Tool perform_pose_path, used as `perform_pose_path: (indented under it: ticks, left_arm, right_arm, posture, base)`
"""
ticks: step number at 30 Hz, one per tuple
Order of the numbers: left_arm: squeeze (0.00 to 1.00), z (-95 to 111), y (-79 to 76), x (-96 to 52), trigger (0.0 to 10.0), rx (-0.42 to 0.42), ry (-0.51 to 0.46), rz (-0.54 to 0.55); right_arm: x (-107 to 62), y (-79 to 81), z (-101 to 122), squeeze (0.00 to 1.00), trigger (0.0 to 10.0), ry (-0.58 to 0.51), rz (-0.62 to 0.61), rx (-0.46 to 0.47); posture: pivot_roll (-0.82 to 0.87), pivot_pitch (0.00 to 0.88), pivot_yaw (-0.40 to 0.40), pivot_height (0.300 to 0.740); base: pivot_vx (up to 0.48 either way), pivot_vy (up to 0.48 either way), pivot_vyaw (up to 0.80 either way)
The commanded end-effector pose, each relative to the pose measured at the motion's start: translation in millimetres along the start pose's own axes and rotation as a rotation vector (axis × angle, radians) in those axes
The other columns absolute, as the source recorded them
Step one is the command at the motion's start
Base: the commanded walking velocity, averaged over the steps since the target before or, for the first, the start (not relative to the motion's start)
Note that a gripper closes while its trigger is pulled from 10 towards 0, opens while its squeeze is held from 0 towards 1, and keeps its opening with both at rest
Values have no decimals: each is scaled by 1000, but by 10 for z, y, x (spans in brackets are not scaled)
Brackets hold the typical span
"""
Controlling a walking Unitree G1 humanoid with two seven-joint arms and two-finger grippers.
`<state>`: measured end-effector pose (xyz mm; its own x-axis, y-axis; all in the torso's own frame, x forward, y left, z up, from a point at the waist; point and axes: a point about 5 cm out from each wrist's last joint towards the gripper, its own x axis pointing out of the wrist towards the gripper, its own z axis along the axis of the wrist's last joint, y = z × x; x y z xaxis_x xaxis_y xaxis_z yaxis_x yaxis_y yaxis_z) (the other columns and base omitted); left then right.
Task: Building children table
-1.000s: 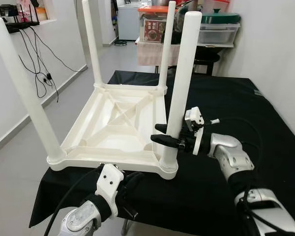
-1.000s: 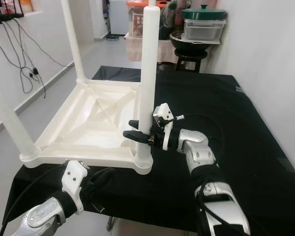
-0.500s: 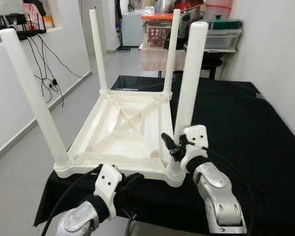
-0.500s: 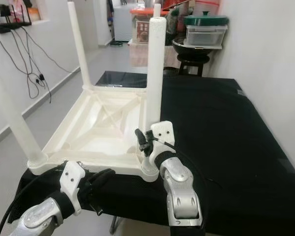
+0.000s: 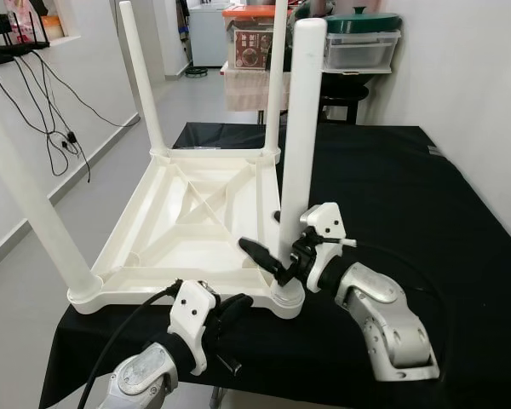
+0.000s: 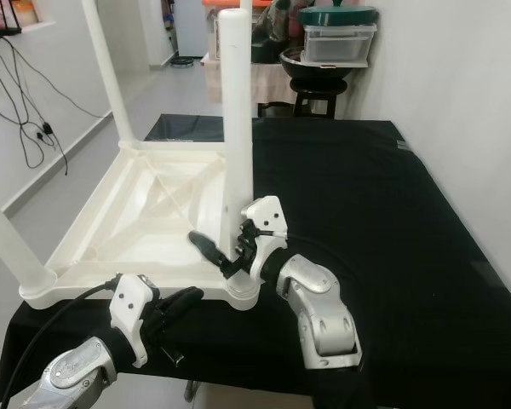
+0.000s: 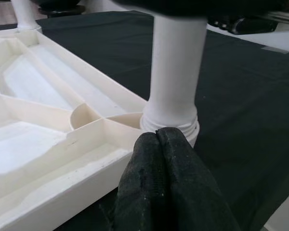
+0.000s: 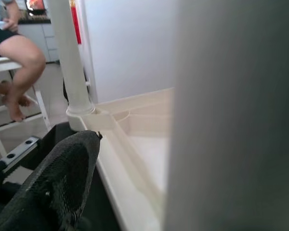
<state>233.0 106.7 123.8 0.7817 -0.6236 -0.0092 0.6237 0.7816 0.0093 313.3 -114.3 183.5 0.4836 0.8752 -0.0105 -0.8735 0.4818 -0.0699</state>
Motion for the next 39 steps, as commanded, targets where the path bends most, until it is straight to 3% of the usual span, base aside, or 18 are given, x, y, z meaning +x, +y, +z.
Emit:
perform_pose_path:
  ticks: [1, 5, 8, 9, 10, 11, 14, 15, 20, 23, 24, 28, 29, 31, 32, 34, 37, 39]
  left_arm:
    - [0, -36, 1, 6, 10000, 0, 10, 1]
    - [0, -36, -5, 23, 10000, 0, 9, 2]
    - [0, -38, -13, 40, 10000, -1, 8, 3]
    - [0, -39, -14, 43, 10000, -1, 8, 2]
    - [0, -39, -15, 45, 10000, -1, 8, 2]
    - [0, -41, -10, 48, 10000, 1, 6, 5]
    - [0, -42, -6, 51, 10000, 2, 4, 8]
    - [0, -45, 1, 56, 10000, 4, 3, 11]
    - [0, -52, 17, 67, 10000, 7, 2, 14]
    - [0, -53, 17, 67, 10000, 7, 1, 14]
    - [0, -52, 17, 65, 10000, 6, 1, 15]
    - [0, -52, 18, 64, 10000, 6, 0, 15]
    - [0, -52, 20, 59, 10000, 6, -1, 16]
    - [0, -51, 36, 44, 10000, 6, -3, 17]
    - [0, -51, 36, 44, 10000, 6, -3, 17]
    - [0, -54, 56, 35, 10000, 7, -3, 16]
    - [0, -63, 65, 38, 10000, 6, -1, 16]
    - [0, -71, 72, 59, 10000, 12, 2, 4]
  right_arm:
    - [49, 26, -35, 0, 10000, -9, 91, 6]
    - [40, -138, -75, 0, 10000, 15, 91, 38]
    - [28, -314, -87, 0, 10000, 14, 113, 142]
    - [19, -312, -91, 0, 8941, 22, 154, 153]
    - [13, -304, -96, 0, 8941, 30, 182, 156]
    - [16, -309, -91, 0, 2157, 30, 191, 160]
    - [20, -314, -87, 0, 2157, 28, 194, 163]
    - [22, -327, -84, 0, 0, 23, 203, 161]
    - [13, -385, -100, 0, 0, 15, 208, 134]
    - [-43, -407, -150, 0, 0, 27, 135, 94]
    - [-111, -421, -208, 0, 0, 55, 23, 59]
    - [-134, -436, -234, 0, 0, 69, -20, 51]
    - [-145, -428, -285, 0, 0, 94, -107, 56]
    - [-70, -298, -431, 0, 0, 126, -592, 120]
    - [-70, -298, -431, 0, 0, 126, -592, 120]
    - [-9, 76, -561, 0, 0, 149, -767, 170]
    - [36, 101, -552, 0, 0, 158, -734, 136]
    - [80, -2, -533, 0, 0, 187, -698, 66]
  posture:
    - [-18, 0, -39, 740]
    - [-5, 0, -44, 740]
    - [2, 0, -47, 740]
    - [5, 0, -47, 740]
    - [5, 0, -47, 740]
    - [4, 0, -48, 740]
    - [4, 0, -48, 740]
    - [0, 0, -45, 740]
    - [0, 0, -41, 740]
    - [-6, 0, -40, 740]
    - [-12, 0, -39, 740]
    - [-12, 0, -39, 740]
    - [-17, 0, -46, 740]
    - [-30, 0, -42, 740]
    - [-30, 0, -42, 740]
    - [-35, 0, -37, 740]
    - [-52, 0, -27, 740]
    - [-25, 0, -50, 740]
  base:
    - [0, 0, 0]
    - [0, 0, 0]
    - [0, 0, 0]
    - [0, 0, 0]
    - [0, 0, 0]
    - [0, 0, 0]
    - [0, 0, 0]
    - [0, 0, 0]
    - [0, 0, 0]
    - [0, 0, 0]
    - [0, 0, 0]
    - [0, 0, 0]
    - [0, 0, 0]
    - [0, 0, 0]
    - [0, 0, 0]
    - [0, 0, 0]
    - [0, 0, 0]
    - [0, 0, 0]
